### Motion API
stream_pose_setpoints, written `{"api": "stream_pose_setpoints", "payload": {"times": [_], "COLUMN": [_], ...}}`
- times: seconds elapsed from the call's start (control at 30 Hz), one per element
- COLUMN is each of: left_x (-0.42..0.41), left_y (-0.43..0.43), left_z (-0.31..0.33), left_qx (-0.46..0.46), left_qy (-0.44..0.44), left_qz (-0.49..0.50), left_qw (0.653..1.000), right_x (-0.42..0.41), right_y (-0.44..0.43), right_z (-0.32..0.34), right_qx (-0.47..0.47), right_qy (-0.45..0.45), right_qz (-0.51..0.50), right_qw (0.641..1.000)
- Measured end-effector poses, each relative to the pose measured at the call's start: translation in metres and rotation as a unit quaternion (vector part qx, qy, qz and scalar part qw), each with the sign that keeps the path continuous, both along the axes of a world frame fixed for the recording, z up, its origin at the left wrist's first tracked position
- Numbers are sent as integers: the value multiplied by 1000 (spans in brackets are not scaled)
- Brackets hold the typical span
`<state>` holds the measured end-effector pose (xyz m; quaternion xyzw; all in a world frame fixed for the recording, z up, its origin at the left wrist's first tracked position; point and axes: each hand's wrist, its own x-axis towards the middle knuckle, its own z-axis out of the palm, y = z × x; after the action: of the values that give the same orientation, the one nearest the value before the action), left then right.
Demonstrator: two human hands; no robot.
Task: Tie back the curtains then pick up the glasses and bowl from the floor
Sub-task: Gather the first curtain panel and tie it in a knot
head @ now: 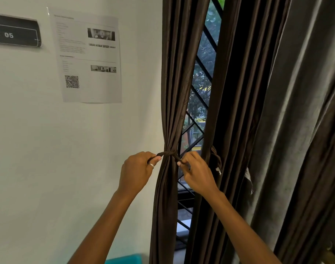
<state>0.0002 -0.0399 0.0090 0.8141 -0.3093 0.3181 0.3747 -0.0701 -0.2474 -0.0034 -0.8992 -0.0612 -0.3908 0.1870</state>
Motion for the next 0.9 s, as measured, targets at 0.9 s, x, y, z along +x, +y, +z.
{"api": "stream_pose_setpoints", "payload": {"times": [0.9], "left_x": [-47], "left_y": [-112], "left_z": [-23], "left_qx": [25], "left_qy": [156], "left_qz": [-44], "left_qw": [986], "right_x": [-36], "right_y": [-71], "right_z": [-32], "right_qx": [182], "right_qy": [73], "right_qz": [-37], "right_qw": [980]}}
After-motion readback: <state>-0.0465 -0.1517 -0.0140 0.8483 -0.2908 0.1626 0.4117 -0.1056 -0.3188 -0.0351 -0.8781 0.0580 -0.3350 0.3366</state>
